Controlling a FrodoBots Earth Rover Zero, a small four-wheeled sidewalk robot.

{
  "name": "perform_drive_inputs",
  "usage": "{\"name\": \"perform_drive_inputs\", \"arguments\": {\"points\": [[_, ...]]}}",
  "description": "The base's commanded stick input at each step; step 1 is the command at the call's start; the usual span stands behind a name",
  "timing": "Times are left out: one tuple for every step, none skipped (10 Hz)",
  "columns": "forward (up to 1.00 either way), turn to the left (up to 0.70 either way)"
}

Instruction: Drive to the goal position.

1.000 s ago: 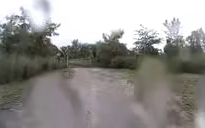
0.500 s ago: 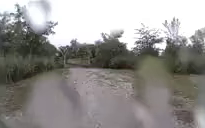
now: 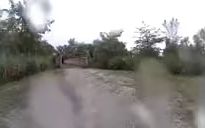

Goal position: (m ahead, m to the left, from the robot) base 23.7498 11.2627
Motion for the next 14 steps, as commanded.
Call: {"name": "perform_drive_inputs", "arguments": {"points": [[0.85, 0.0], [0.85, 0.0], [0.85, 0.0], [0.85, 0.0], [0.85, 0.0], [0.85, 0.0], [0.85, 0.0], [0.85, 0.0], [0.85, 0.07], [0.85, 0.18], [0.85, 0.31], [0.85, 0.34], [0.85, 0.34], [0.85, 0.34]]}}
